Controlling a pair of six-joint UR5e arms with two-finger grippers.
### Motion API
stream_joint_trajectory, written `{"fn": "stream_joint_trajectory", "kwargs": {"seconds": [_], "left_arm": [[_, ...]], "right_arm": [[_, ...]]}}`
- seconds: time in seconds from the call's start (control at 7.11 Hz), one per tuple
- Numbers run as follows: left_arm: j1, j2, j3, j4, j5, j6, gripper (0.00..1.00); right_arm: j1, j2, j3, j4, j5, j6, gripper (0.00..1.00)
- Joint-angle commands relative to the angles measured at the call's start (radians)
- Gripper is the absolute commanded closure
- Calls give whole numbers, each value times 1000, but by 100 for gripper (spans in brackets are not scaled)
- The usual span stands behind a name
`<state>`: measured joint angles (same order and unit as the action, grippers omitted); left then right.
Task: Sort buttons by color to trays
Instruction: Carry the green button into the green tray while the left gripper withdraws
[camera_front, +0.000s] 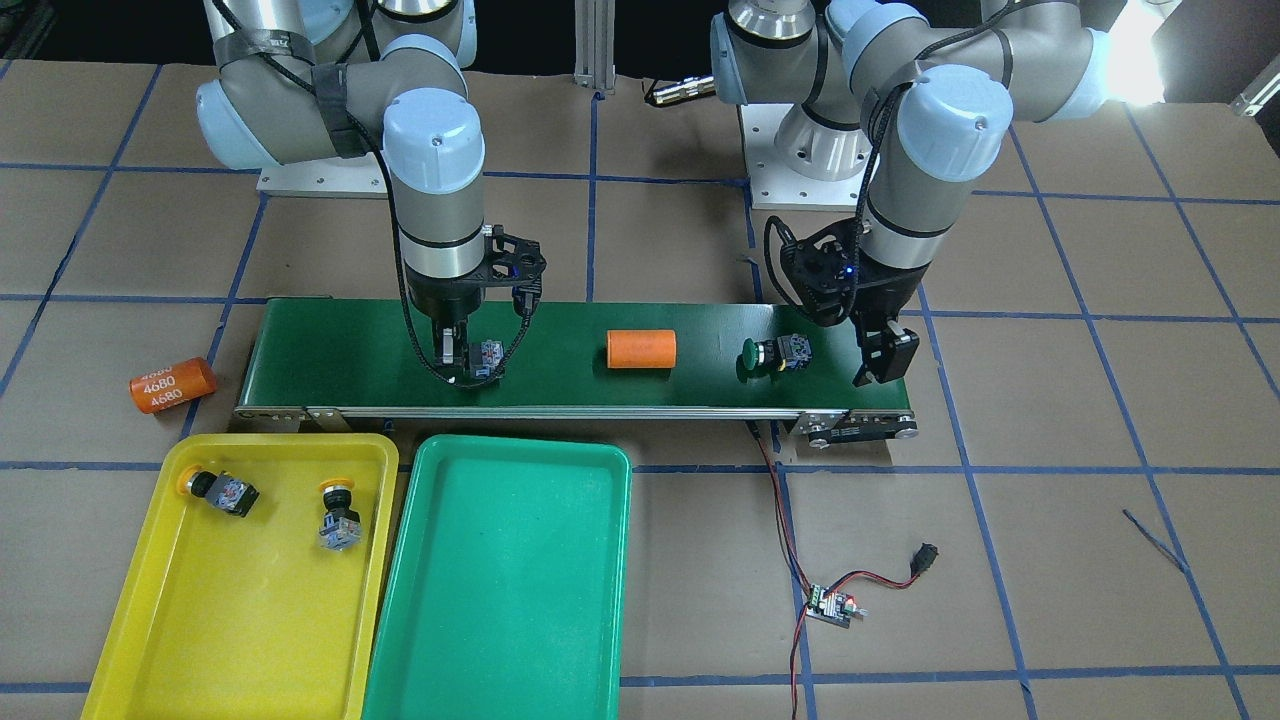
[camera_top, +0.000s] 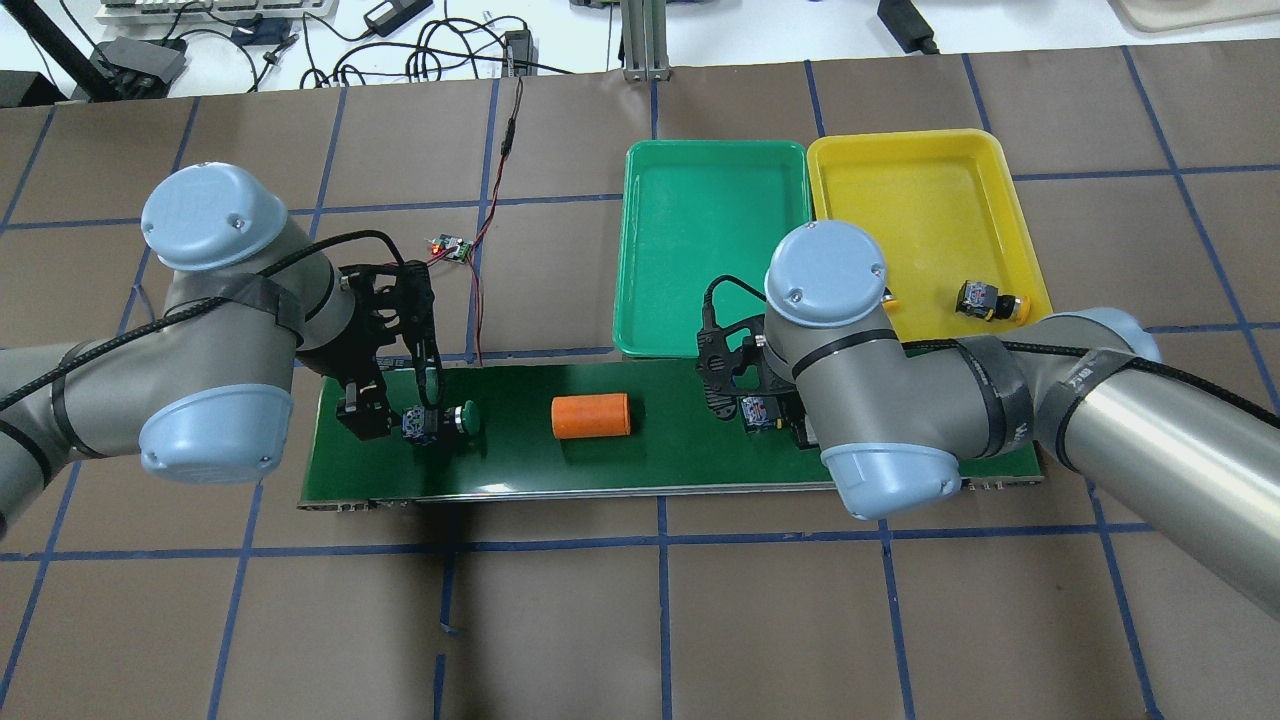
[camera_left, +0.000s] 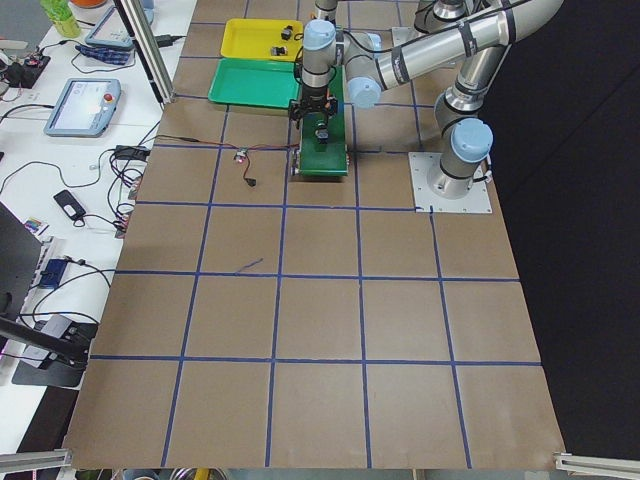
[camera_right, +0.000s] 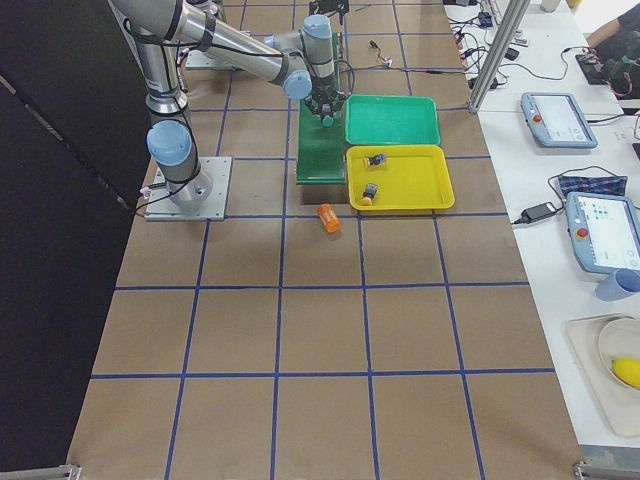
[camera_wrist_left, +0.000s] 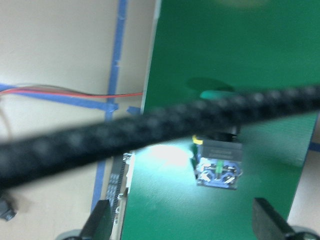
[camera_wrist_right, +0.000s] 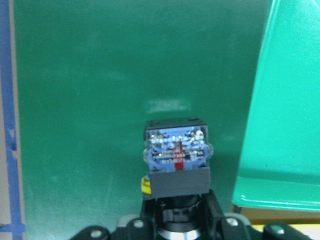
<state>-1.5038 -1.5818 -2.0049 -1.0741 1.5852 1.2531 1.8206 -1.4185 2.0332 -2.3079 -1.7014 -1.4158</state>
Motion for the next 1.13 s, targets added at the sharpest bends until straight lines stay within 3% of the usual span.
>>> {"fn": "stream_joint_trajectory", "kwargs": {"seconds": [0.0,0.28,0.42,0.56,0.7,0.84,0.98], "left_arm": [[8,-38,148,-156,-2,-352,0],[10,-75,288,-254,-2,-540,0],[7,-81,320,-268,-10,-757,0],[-4,-78,336,-321,-11,-935,0],[-16,-51,340,-405,-13,-1092,0],[-36,-11,341,-461,-11,-1109,0],[-38,21,324,-463,-13,-1123,0]], "right_arm": [[-6,94,-193,21,-4,6,100],[-7,310,-412,12,-12,6,100],[-7,398,-448,-32,-11,9,93],[-9,459,-456,-127,-1,-2,47],[-10,470,-456,-136,3,4,13],[-12,458,-456,-131,5,11,0],[-14,423,-458,-124,15,12,0]]}}
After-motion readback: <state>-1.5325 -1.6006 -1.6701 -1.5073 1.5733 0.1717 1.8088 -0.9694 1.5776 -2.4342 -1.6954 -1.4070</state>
